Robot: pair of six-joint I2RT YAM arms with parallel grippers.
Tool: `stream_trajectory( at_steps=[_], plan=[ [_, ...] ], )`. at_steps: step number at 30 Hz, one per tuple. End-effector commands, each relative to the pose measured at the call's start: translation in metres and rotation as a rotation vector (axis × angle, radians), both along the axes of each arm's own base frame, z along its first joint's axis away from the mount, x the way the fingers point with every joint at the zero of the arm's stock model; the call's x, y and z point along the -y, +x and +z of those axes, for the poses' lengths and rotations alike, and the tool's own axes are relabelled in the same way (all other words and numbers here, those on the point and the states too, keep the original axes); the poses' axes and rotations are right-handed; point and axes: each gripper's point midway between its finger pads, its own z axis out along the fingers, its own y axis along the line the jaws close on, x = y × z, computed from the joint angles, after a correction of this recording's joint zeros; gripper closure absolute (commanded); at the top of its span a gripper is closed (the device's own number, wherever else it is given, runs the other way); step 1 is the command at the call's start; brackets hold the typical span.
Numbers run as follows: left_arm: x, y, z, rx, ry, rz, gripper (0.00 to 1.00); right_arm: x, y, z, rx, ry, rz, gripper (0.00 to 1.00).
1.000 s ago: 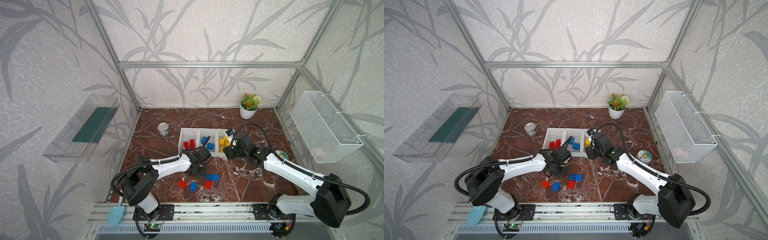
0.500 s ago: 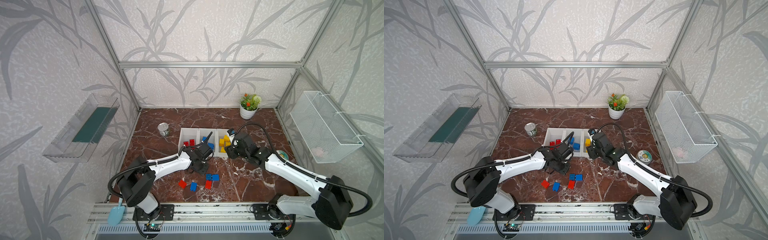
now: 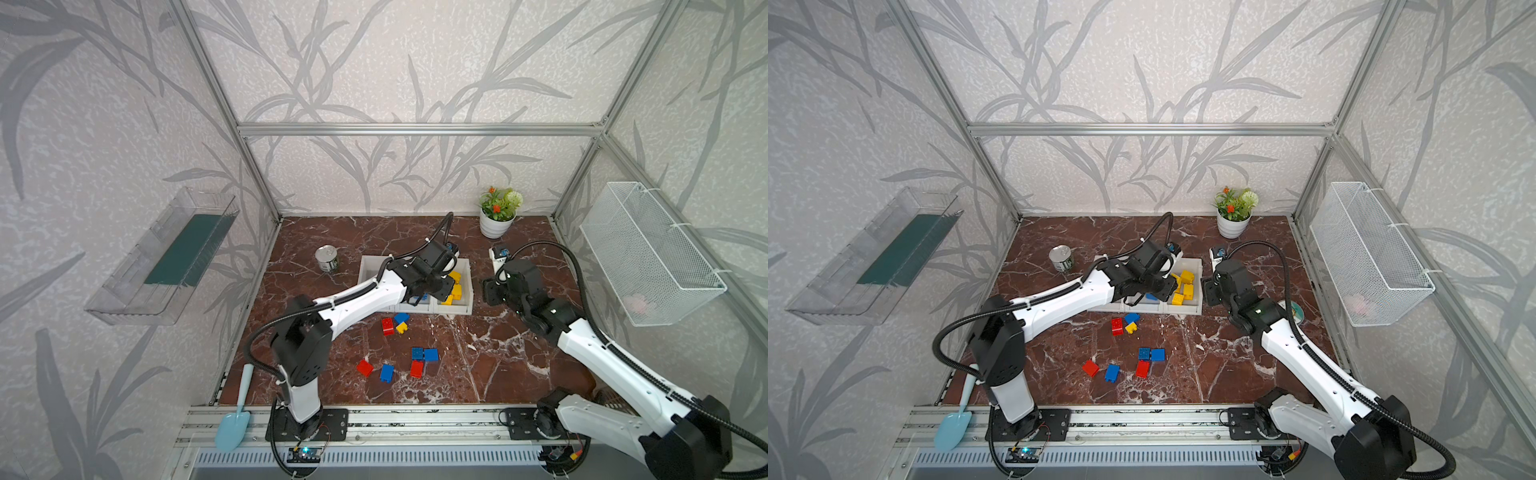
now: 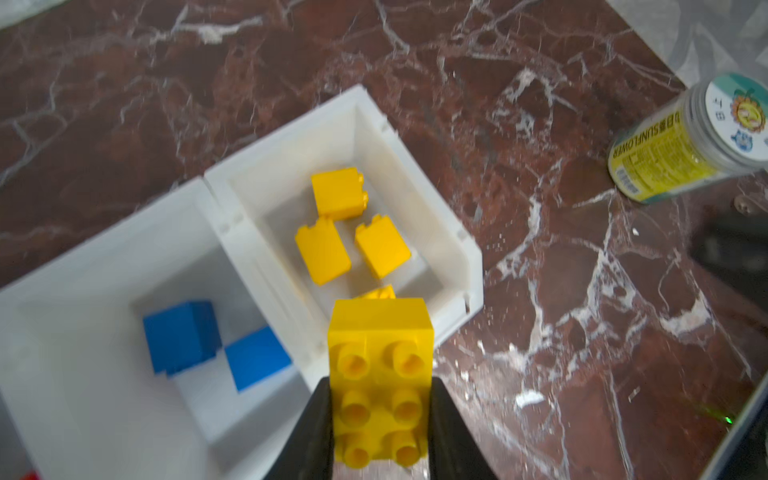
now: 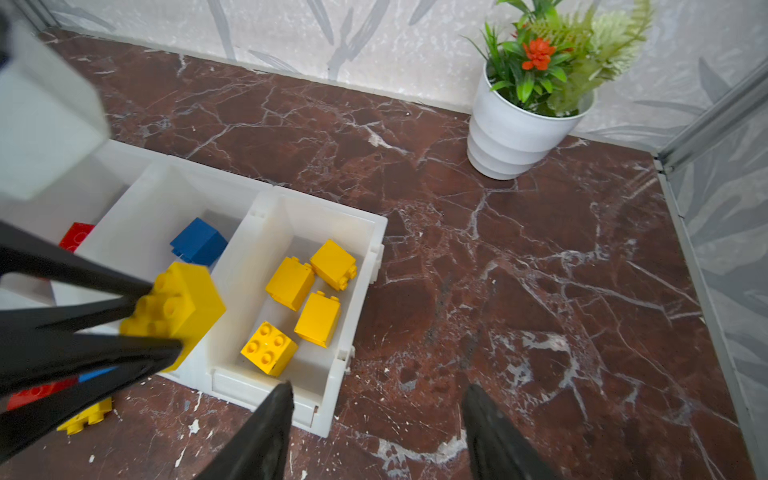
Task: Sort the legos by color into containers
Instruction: 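Release the yellow brick into its compartment with the left gripper while the right withdraws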
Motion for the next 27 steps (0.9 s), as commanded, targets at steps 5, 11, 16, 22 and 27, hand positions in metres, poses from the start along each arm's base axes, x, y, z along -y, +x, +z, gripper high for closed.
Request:
stream_trajectory(
  at_steps=[5,11,16,22,27],
  plan=[
    [0.035,0.037,-0.013,0.001,-0.063,-0.026,0.71,0.029,-0.010,0.006,-0.002,-0.001,-0.080,0.35],
    [0.042,0.041,-0.021,-0.010,-0.087,-0.026,0.67,0.036,-0.012,0.005,-0.007,0.005,-0.090,0.35],
    [0.039,0.041,-0.023,-0.014,-0.083,-0.004,0.46,0.034,-0.012,0.002,-0.016,0.018,-0.086,0.33],
    [0.033,0.042,-0.020,-0.005,-0.075,0.013,0.43,0.034,-0.014,0.002,-0.015,0.030,-0.088,0.32],
    [0.026,0.043,-0.016,-0.001,-0.081,0.041,0.42,0.034,-0.015,0.003,-0.013,0.034,-0.084,0.32]
  ],
)
